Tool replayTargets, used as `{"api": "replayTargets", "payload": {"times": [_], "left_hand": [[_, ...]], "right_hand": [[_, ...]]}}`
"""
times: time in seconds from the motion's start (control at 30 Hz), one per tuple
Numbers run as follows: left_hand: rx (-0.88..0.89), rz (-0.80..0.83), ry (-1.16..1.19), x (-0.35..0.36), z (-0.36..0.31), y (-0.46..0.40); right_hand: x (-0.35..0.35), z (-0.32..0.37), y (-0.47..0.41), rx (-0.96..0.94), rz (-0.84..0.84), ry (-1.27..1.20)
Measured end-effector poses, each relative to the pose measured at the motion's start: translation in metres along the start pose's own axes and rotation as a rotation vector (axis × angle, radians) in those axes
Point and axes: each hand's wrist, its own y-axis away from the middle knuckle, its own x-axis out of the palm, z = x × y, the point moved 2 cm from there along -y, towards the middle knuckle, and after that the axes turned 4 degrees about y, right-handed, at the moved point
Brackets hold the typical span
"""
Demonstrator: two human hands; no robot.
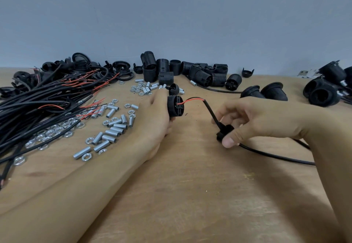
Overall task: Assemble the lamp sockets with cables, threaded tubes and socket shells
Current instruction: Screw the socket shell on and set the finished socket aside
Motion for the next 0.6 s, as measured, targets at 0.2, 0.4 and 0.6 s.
{"api": "replayTargets", "payload": {"times": [0.2, 0.4, 0.6], "left_hand": [[0.193, -0.125, -0.144, -0.005, -0.006, 0.000], [0.245, -0.180, -0.137, -0.009, -0.006, -0.003], [0.317, -0.244, -0.148, -0.010, -0.009, -0.002]], "right_hand": [[0.003, 0.007, -0.002, -0.139, -0.036, -0.165], [0.006, 0.007, -0.007, -0.187, -0.072, -0.190], [0.011, 0.005, -0.015, -0.246, -0.035, -0.197]]}}
